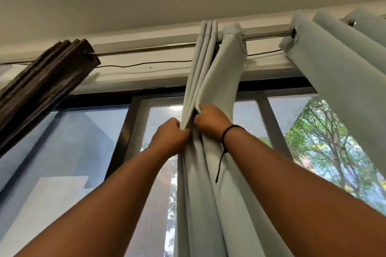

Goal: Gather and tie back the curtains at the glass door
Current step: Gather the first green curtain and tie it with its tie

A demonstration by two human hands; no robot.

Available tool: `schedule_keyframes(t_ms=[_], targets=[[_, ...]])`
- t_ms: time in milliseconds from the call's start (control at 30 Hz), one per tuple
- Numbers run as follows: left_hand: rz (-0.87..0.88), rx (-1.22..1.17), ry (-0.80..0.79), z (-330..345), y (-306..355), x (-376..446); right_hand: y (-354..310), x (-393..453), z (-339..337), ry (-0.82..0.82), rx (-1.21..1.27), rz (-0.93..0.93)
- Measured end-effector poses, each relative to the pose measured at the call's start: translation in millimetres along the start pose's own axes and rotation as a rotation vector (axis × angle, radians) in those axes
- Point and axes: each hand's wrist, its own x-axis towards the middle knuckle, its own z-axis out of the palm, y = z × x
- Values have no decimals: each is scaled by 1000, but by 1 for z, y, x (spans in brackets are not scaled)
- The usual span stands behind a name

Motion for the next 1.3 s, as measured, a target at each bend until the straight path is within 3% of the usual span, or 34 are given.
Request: schedule_keyframes(t_ms=[467,767,933,1000,1133,1300], targets=[[-20,-41,192,-112,-118,10,-148,26,121,-181,120,-41],[77,-323,-19,-7,-102,-37,-58,-36,117,7,507,155],[255,-418,-167,63,-90,-81,3,-85,126,127,407,478],[212,-430,-180,88,-85,-97,29,-107,128,185,485,573],[-25,-574,-136,120,-73,-129,62,-141,113,34,813,739],[-30,-514,-125,129,-83,-164,71,-181,110,-76,924,784]])
